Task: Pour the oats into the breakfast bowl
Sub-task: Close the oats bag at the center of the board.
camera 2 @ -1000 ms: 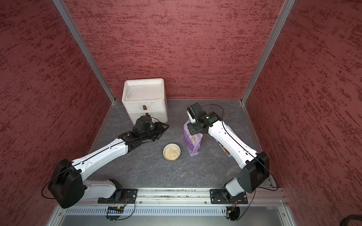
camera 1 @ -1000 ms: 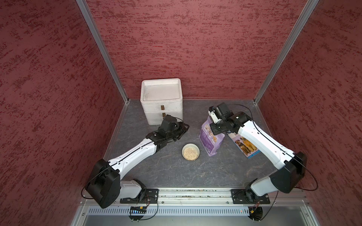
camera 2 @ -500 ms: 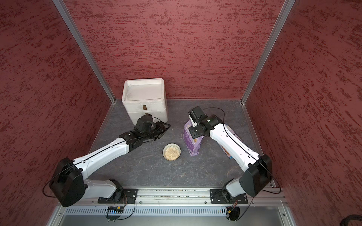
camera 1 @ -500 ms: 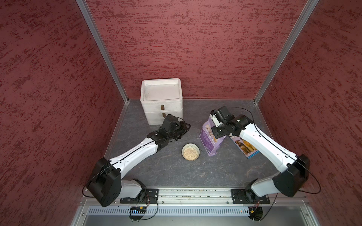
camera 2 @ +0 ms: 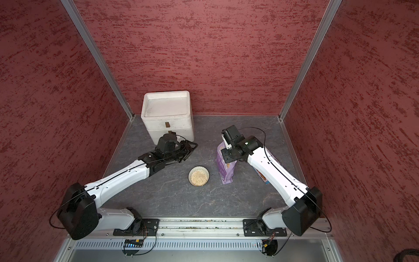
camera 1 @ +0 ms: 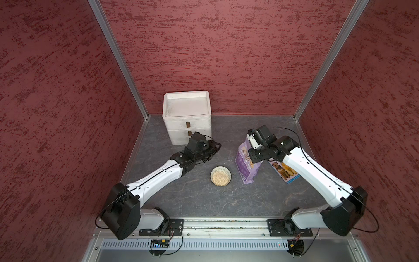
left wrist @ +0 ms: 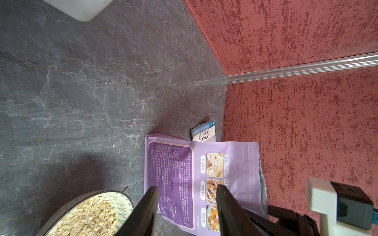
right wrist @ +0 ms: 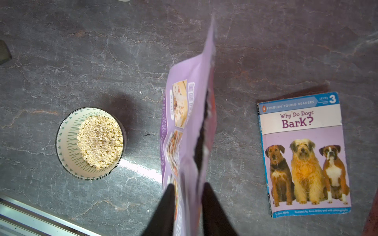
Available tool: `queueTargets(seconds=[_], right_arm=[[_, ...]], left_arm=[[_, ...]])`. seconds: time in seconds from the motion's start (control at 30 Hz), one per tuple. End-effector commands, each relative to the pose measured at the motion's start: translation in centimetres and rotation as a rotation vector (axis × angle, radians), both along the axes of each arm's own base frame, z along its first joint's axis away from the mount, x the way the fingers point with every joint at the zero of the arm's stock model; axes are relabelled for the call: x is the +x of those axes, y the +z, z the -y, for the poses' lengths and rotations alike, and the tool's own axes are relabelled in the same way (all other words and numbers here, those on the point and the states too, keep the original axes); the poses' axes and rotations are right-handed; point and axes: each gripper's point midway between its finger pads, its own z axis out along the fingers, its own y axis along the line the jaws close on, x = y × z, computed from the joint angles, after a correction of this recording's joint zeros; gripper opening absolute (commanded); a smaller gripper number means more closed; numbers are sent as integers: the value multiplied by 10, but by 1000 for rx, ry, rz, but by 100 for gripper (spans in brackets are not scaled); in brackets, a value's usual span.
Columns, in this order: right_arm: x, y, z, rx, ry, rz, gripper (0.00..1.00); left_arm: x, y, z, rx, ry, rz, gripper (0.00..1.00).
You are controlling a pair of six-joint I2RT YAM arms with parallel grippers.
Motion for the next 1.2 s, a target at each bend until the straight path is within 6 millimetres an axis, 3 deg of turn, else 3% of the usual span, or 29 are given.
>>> queueTargets(seconds=[0.0, 0.07, 0.1, 0.13, 0.27, 0.4, 0.5, 0.53, 0.57, 0.6, 0.63, 0.93, 1.0, 1.03, 1.1, 1.13, 1.17], right_arm=[[23, 5, -12, 58, -10, 37, 42], [33, -1, -16, 67, -12, 23, 38], [38, -2, -17, 69, -12, 22, 26], [42, -2, -18, 67, -16, 20, 0], [53, 9, -18, 72, -18, 87, 0], [57, 6, -19, 65, -7, 46, 0], [63, 5, -16, 47, -25, 52, 51], [66, 5, -16, 45, -30, 62, 56], [68, 5, -16, 49, -32, 68, 51], [71, 7, -17, 56, -35, 73, 35], [74, 7, -18, 60, -40, 74, 2], [82, 16, -19, 87, -54, 117, 0], [85, 13, -16, 72, -64, 104, 38], [88, 11, -16, 70, -64, 108, 43], [93, 10, -18, 84, -71, 119, 41], [96, 10, -18, 90, -74, 120, 33], [99, 11, -19, 94, -76, 123, 12]], left_arm=[[1, 11, 5, -15, -11, 26, 49], [1, 12, 4, -13, -7, 27, 49], [0, 13, 3, -13, -6, 28, 49], [1, 12, 3, -12, -4, 28, 49], [0, 13, 2, -10, -4, 29, 49], [0, 12, 3, -10, -5, 28, 49], [0, 12, 3, -11, -5, 27, 49], [0, 12, 3, -11, -5, 25, 49], [0, 11, 3, -9, -5, 24, 49], [-1, 10, 2, -8, -4, 23, 49], [-1, 10, 3, -8, -5, 22, 49], [-1, 9, 3, -7, -9, 21, 49], [-1, 9, 4, -10, -12, 21, 49], [-1, 10, 4, -11, -13, 22, 49], [-2, 9, 3, -9, -13, 20, 49], [-3, 9, 3, -9, -13, 19, 49], [-3, 9, 3, -8, -12, 20, 49]])
